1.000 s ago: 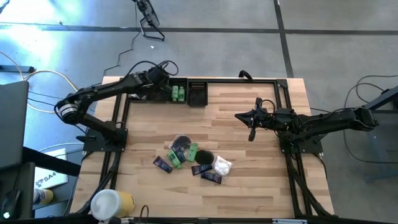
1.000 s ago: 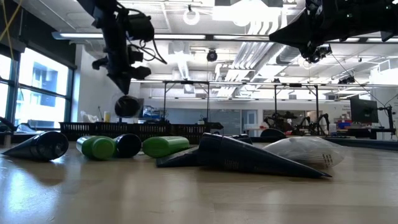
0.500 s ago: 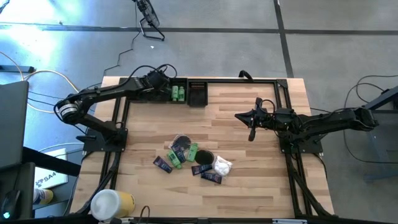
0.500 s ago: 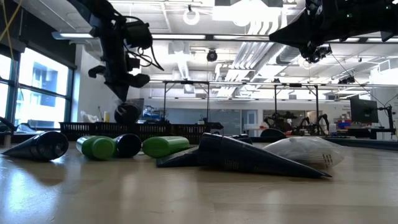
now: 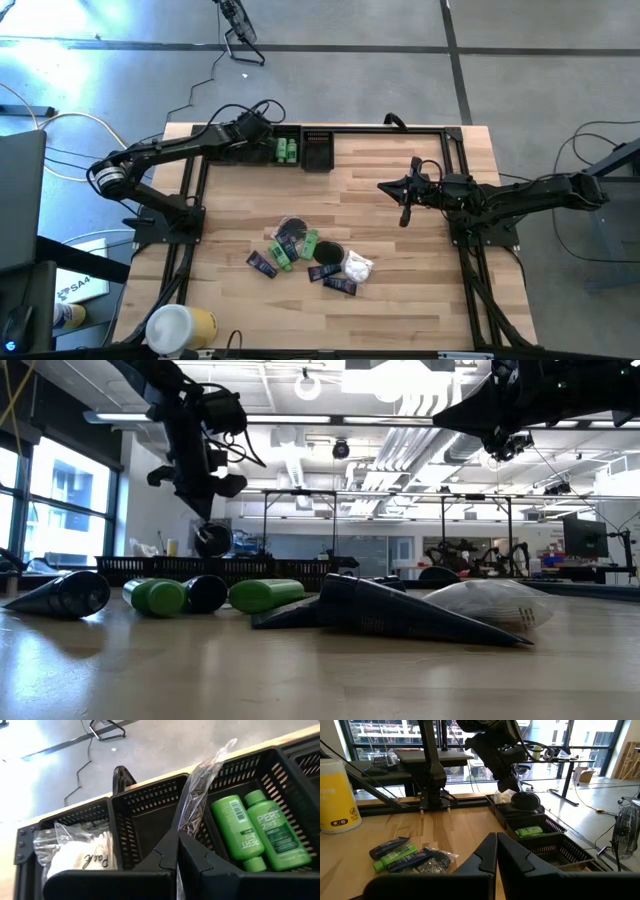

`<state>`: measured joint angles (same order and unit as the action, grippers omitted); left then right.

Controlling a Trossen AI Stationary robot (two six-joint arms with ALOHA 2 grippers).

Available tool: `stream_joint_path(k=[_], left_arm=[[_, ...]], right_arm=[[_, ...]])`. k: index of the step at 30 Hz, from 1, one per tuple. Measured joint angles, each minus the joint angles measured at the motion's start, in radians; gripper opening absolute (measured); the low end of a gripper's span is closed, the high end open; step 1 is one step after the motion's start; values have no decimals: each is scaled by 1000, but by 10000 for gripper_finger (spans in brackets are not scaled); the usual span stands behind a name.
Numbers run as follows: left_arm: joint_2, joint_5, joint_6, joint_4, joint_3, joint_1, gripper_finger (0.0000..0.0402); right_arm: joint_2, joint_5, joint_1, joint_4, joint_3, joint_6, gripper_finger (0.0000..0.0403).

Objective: Pick & Place Travel size toiletries
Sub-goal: Put the hair brush into the middle left black bin, then put the shampoo into the middle right black bin

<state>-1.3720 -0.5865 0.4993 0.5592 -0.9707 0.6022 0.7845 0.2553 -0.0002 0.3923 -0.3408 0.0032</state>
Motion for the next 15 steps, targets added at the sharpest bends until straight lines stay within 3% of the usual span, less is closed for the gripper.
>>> stream_joint_path(k=[7,15], left_arm=[[0,0,30,-10,0,0,14],[0,0,30,-20,0,0,83]], right_arm=[[0,0,0,0,0,0,4],[0,0,0,0,0,0,4]])
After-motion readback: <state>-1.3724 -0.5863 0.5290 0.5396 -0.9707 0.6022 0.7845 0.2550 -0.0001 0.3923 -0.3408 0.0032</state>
